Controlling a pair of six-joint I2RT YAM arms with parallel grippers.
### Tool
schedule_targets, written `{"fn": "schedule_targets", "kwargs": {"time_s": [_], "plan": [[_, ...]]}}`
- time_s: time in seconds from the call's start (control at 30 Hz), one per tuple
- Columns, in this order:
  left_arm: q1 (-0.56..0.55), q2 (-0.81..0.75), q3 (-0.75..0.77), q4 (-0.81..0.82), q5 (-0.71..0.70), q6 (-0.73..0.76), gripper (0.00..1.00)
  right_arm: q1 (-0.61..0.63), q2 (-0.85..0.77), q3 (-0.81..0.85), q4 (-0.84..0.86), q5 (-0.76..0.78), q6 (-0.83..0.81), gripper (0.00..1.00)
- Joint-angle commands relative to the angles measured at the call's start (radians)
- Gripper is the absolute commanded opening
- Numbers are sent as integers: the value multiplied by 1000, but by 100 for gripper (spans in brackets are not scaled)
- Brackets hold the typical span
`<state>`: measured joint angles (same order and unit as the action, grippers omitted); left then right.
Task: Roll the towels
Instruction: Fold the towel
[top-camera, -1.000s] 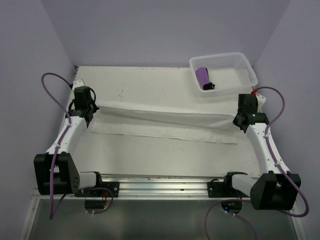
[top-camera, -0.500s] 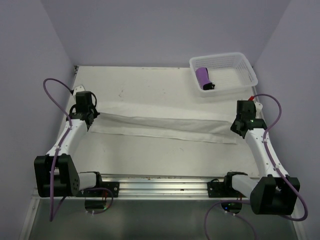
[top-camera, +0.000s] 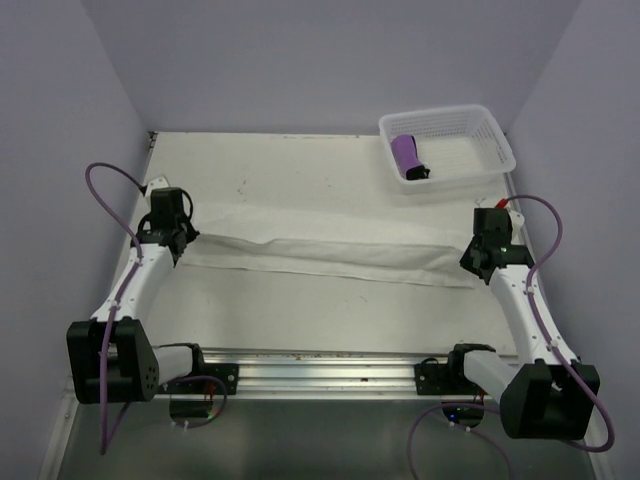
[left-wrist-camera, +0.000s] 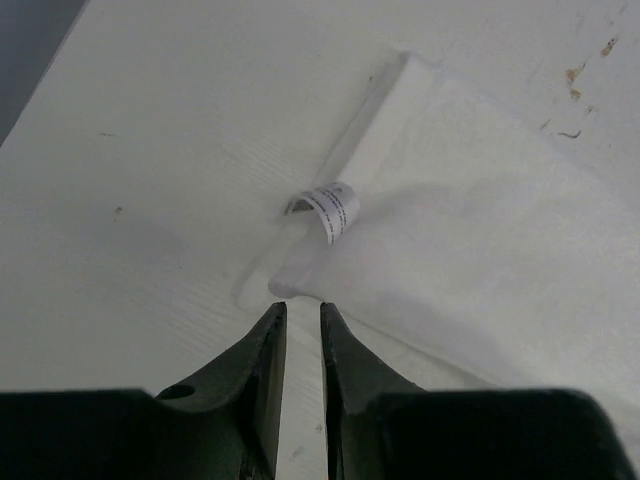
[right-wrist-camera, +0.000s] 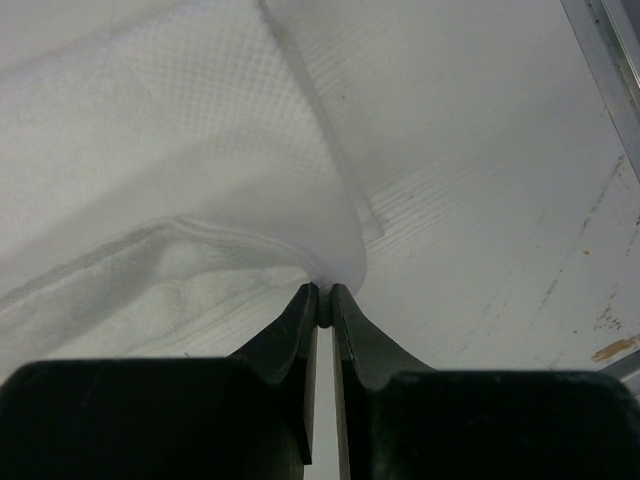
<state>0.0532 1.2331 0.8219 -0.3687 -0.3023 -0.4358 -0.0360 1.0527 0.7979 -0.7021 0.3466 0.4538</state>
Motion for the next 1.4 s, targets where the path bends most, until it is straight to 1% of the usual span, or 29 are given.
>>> {"fn": "schedule_targets", "kwargs": {"time_s": [0.0, 0.03, 0.07, 0.13, 0.2, 0.37, 0.53, 0.57, 0.8, 0.97, 1.17, 1.27, 1.3, 1.37], "plan": [[13, -35, 14, -24, -11, -15, 24, -7, -26, -12, 12, -15, 13, 12], [11, -40, 16, -27, -11, -15, 24, -7, -31, -15, 10, -17, 16, 13], [13, -44, 16, -30, -11, -15, 26, -7, -36, -17, 6, -20, 17, 17], [13, -63, 16, -36, -11, -23, 29, -7, -48, -23, 4, -24, 19, 20], [11, -79, 14, -36, -4, -26, 33, -7, -60, -34, 0, -24, 20, 21], [11, -101, 13, -21, 40, -35, 36, -7, -91, -43, -13, -35, 20, 23], [11, -116, 2, 28, 123, -44, 36, -7, -109, -22, -42, -44, 23, 24], [13, -118, -1, 34, 141, -46, 36, -7, -121, -13, -51, -50, 25, 26], [11, -109, 17, 59, 170, -38, 36, -7, -194, 79, -114, -84, 40, 29], [11, -87, 33, 74, 212, -34, 36, -7, -195, 78, -117, -81, 56, 32], [13, -44, 40, 97, 262, -27, 36, -8, -96, 69, -57, -61, 94, 40], [13, -14, 11, 109, 298, -53, 36, -7, -16, 95, -22, -57, 115, 49], [13, -14, -1, 116, 298, -63, 34, -7, 3, 104, -19, -34, 121, 53], [11, -12, -48, 132, 334, -95, 29, -13, 55, 118, 3, -23, 125, 56]]}}
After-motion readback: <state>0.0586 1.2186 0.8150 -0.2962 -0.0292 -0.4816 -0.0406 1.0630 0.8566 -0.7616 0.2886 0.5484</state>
